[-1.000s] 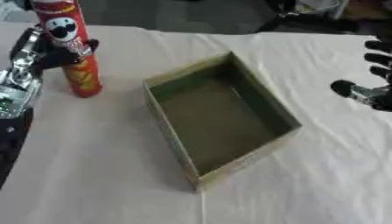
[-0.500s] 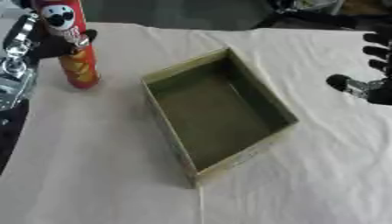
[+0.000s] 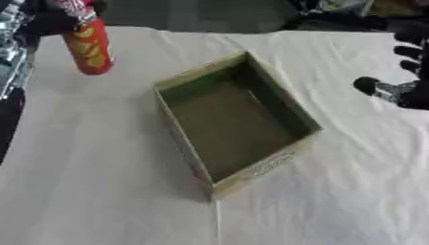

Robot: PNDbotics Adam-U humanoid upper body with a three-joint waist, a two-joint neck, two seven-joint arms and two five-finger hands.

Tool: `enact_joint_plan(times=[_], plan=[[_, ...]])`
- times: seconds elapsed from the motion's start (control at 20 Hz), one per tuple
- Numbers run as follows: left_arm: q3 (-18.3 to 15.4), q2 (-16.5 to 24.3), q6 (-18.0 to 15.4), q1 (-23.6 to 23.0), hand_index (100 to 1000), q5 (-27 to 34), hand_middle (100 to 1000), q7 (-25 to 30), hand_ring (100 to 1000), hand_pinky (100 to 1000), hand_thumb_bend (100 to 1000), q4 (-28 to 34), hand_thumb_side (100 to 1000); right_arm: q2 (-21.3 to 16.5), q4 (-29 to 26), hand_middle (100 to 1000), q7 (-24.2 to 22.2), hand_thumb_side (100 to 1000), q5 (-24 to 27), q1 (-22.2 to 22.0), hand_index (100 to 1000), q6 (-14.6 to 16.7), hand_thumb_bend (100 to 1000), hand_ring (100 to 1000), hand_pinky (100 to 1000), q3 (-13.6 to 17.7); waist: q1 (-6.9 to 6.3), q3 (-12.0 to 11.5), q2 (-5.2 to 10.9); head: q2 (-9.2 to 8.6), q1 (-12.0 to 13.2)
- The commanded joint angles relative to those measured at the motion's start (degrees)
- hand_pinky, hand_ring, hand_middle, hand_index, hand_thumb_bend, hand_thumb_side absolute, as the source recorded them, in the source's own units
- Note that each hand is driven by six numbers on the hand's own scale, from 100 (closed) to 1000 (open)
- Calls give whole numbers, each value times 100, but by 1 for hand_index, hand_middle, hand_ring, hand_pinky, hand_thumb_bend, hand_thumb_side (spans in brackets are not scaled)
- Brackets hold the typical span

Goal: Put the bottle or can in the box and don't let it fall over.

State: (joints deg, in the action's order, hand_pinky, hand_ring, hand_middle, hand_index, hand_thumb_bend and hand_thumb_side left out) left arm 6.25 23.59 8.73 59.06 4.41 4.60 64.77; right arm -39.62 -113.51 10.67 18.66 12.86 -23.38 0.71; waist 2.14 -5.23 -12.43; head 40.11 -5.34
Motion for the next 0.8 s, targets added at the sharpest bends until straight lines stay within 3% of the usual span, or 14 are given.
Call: enact_joint_plan(times=[0.05,0.4,0.8], plan=[[125,0,142,213,385,265,474,-33,610,758,211,532,139,-225,-108,943,43,100,-21,-14,987,-14,647,977,1000,110,-27,-34,161,83,-120],[609,-506,270,131,385,705,473,-86,608,736,207,1455,140,-261,-108,941,114,100,-21,-109,986,-38,645,977,1000,155,-76,-139,212,185,-330],[937,-1087,859,-173,383,879,471,-387,607,726,192,2477,150,-263,-108,942,112,100,-39,-102,986,-48,645,979,1000,154,-102,-157,200,304,-388]])
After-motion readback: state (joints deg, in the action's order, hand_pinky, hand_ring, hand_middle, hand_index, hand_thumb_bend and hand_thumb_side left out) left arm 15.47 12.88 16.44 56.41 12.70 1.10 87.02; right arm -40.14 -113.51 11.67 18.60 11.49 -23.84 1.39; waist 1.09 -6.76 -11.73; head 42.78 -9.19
